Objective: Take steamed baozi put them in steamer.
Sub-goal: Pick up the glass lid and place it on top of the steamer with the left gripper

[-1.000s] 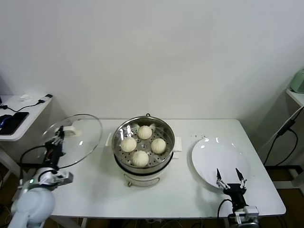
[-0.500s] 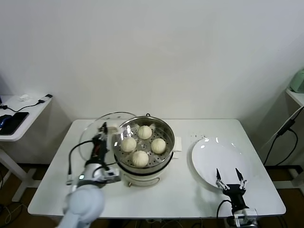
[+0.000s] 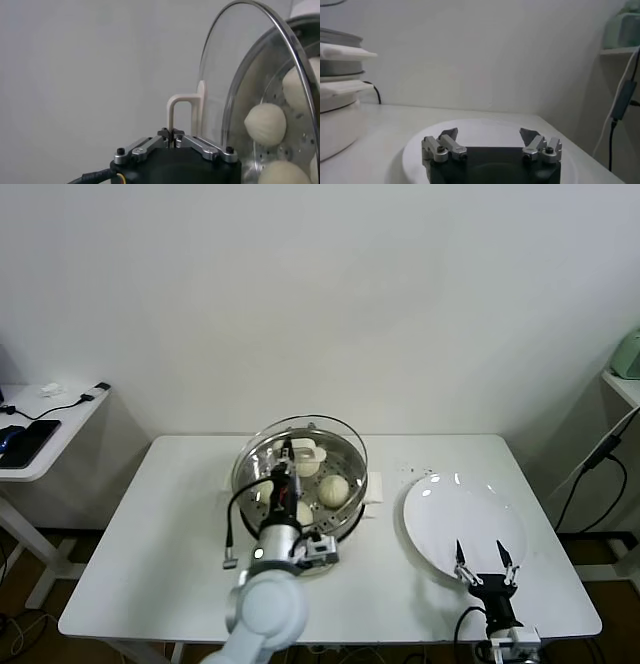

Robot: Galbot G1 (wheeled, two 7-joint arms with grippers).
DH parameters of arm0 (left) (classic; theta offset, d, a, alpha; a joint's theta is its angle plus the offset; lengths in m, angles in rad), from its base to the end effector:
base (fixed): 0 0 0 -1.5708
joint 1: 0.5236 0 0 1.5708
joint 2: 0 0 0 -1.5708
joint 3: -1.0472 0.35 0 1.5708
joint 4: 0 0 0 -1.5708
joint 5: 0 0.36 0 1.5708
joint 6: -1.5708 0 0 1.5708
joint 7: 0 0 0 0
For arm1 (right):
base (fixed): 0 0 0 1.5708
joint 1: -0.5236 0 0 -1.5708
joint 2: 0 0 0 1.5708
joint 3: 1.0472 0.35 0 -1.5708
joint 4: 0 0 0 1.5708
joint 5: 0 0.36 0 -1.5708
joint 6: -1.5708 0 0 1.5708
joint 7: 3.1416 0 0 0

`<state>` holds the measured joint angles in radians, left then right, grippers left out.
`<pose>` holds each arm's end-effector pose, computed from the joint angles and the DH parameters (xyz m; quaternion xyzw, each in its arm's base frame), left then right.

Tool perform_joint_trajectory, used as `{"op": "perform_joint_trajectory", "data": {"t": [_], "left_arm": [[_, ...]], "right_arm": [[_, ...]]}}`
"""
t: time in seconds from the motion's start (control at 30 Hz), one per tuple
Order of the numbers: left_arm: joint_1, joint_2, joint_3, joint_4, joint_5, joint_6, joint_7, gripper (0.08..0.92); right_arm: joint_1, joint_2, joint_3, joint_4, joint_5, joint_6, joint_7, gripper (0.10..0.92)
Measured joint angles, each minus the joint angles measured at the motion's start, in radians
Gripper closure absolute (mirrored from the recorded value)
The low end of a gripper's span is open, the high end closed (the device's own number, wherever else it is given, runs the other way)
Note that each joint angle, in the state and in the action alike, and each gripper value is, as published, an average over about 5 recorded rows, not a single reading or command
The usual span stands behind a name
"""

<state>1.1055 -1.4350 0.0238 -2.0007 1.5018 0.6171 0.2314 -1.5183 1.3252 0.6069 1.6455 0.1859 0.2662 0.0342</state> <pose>0.2661 -0.1417 -0.2371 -0.0185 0.7612 0.6482 0.0059 0.1798 -0.1075 -0.4352 -0.0362 -0.9969 0.0420 0.0562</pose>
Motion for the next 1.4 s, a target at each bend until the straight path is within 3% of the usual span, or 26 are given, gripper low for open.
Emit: {"op": "perform_joint_trajectory", "data": {"t": [1.4], "left_arm": [[-0.01, -0.047, 0.003, 0.192, 0.078, 0.018, -0.082, 0.872]], "right_arm": [[0.003, 0.006, 0.011, -0.004, -0.027, 0.036, 0.025, 0.203]]}}
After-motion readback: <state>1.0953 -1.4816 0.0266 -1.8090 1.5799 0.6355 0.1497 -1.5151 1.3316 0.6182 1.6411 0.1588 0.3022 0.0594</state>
